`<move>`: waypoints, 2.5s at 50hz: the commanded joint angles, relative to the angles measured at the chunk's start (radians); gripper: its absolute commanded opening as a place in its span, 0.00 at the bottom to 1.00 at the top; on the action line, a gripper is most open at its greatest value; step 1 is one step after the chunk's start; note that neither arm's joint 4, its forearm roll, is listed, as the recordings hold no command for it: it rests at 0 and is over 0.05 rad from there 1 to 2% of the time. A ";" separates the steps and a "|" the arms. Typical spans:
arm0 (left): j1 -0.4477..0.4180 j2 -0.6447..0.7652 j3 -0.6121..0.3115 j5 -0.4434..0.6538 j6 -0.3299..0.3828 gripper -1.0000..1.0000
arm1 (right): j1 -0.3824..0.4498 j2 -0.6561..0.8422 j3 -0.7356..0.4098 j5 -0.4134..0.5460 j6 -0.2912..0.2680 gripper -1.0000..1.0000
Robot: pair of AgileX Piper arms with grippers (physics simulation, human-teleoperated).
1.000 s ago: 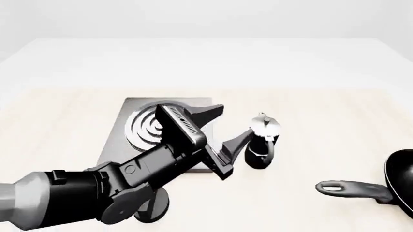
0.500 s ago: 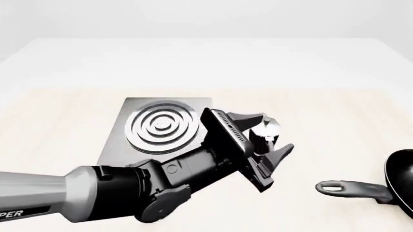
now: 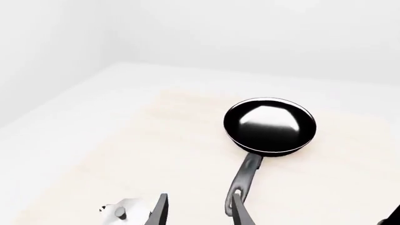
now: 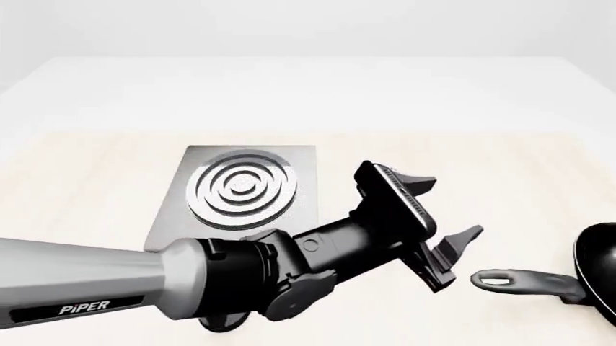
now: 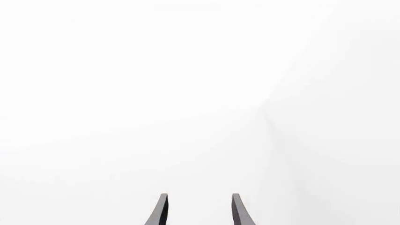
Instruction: Put the frying pan on the stove.
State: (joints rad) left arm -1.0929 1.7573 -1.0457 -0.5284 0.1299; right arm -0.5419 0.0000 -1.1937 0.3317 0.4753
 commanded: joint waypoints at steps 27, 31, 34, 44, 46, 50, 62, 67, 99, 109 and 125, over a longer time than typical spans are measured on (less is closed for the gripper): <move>-0.041 0.198 -0.314 0.231 0.053 1.00 | -0.017 0.000 0.012 -0.013 0.018 1.00; -0.046 0.216 -0.347 0.261 0.061 1.00 | -0.017 0.000 0.012 -0.012 0.017 1.00; -0.047 0.234 -0.374 0.283 0.060 1.00 | -0.026 0.000 0.019 -0.017 0.022 1.00; -0.066 0.304 -0.465 0.360 0.069 1.00 | -0.043 0.000 0.031 -0.029 0.033 1.00; -0.069 0.320 -0.484 0.377 0.072 1.00 | -0.044 0.000 0.036 -0.034 0.035 1.00; -0.080 0.439 -0.662 0.521 0.105 1.00 | -0.053 0.000 0.046 -0.046 0.036 1.00; -0.073 0.481 -0.721 0.552 0.105 1.00 | -0.046 0.000 0.006 -0.007 0.032 1.00; -0.072 0.501 -0.748 0.566 0.106 1.00 | -0.038 0.000 -0.033 0.032 0.025 1.00; -0.103 0.605 -0.834 0.621 0.087 1.00 | -0.039 0.000 -0.060 0.050 0.026 1.00; -0.084 0.671 -0.919 0.674 0.090 1.00 | -0.038 0.000 -0.058 0.050 0.024 1.00; -0.102 0.698 -0.890 0.646 0.062 1.00 | -0.049 0.000 -0.019 0.005 0.034 1.00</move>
State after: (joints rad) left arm -1.1817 2.4415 -1.9527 0.1321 0.2068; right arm -0.5837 0.0002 -1.2368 0.3632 0.5025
